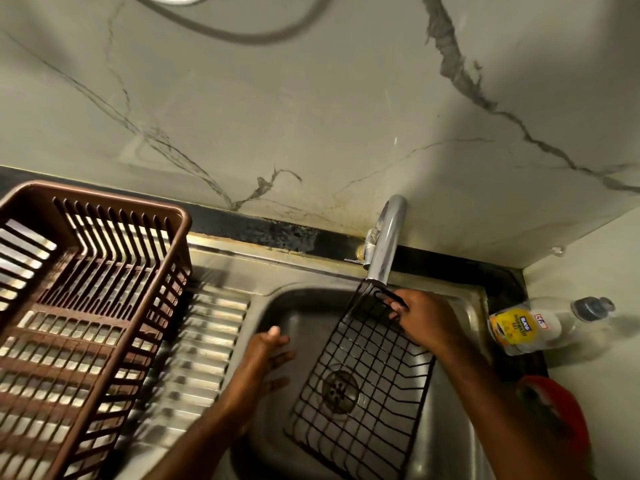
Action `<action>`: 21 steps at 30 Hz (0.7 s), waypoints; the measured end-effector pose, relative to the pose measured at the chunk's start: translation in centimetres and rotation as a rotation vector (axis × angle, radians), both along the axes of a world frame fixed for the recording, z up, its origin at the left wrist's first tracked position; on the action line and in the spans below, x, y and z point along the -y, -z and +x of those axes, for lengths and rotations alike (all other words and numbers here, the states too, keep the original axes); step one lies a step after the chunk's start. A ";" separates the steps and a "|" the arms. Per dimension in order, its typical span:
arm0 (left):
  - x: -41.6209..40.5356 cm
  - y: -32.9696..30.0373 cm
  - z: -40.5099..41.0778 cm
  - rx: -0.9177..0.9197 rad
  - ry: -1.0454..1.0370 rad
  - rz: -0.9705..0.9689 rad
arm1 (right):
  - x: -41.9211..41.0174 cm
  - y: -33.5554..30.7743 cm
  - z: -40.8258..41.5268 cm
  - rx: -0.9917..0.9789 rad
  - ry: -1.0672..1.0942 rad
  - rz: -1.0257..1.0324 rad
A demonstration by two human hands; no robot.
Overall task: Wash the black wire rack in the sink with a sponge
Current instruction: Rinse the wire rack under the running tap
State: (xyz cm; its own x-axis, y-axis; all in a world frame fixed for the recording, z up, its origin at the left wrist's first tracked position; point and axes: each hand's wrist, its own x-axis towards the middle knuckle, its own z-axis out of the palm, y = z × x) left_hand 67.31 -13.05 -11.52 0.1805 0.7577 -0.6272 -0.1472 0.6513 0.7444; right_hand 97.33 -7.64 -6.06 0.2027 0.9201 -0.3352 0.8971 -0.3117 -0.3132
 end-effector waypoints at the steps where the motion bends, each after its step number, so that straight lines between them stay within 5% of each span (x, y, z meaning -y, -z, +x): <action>1: -1.0 -0.3 0.4 -0.016 0.079 0.017 | -0.4 -0.6 -0.6 -0.002 -0.075 0.004; 5: -3.4 -1.9 4.3 0.052 0.375 0.020 | -1.9 -1.9 -3.8 0.073 -0.330 -0.024; 8: -3.8 -1.6 6.4 0.143 0.277 0.054 | -2.8 -1.7 -4.6 0.181 -0.322 -0.013; 13: -4.2 -0.9 7.5 0.144 0.109 0.098 | 0.8 -1.0 -6.7 0.248 -0.326 0.535; 17: -4.3 -1.0 8.4 0.133 0.065 0.116 | 2.0 -0.4 -9.5 -0.154 -0.303 0.217; 21: -3.9 -1.1 8.2 0.139 0.100 0.081 | -0.8 0.7 -9.0 -0.293 -0.085 0.101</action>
